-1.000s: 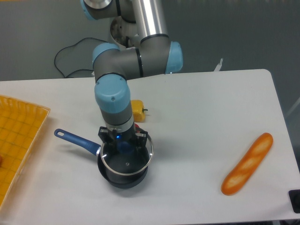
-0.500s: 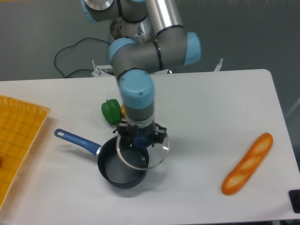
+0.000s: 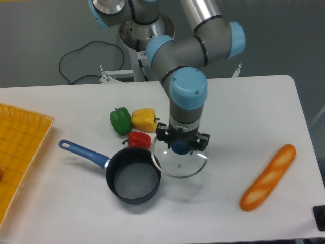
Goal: Open the lid
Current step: 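Lift the glass lid off the saucepan and move it aside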
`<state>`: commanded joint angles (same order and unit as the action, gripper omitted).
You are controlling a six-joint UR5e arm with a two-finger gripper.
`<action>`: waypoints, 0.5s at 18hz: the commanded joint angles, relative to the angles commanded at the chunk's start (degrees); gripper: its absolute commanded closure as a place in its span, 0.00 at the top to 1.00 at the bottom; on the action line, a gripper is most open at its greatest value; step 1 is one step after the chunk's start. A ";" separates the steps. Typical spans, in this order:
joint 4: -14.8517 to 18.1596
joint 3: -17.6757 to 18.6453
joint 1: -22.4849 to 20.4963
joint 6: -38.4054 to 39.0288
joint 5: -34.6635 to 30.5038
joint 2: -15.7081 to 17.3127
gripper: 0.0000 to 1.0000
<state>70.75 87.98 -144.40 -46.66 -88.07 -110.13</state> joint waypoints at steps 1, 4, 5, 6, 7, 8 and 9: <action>0.00 0.00 -0.35 -0.71 0.00 0.00 0.48; 0.09 0.09 -1.06 -3.34 -0.61 0.09 0.48; 0.09 0.09 -1.15 -4.05 -0.79 0.00 0.48; 0.09 0.09 -1.15 -4.32 -0.79 0.00 0.48; 0.09 0.09 -1.23 -4.32 -0.88 -0.09 0.48; 0.09 0.09 -1.23 -4.32 -0.97 -0.09 0.48; 0.09 0.09 -1.32 -4.32 -0.97 -0.17 0.48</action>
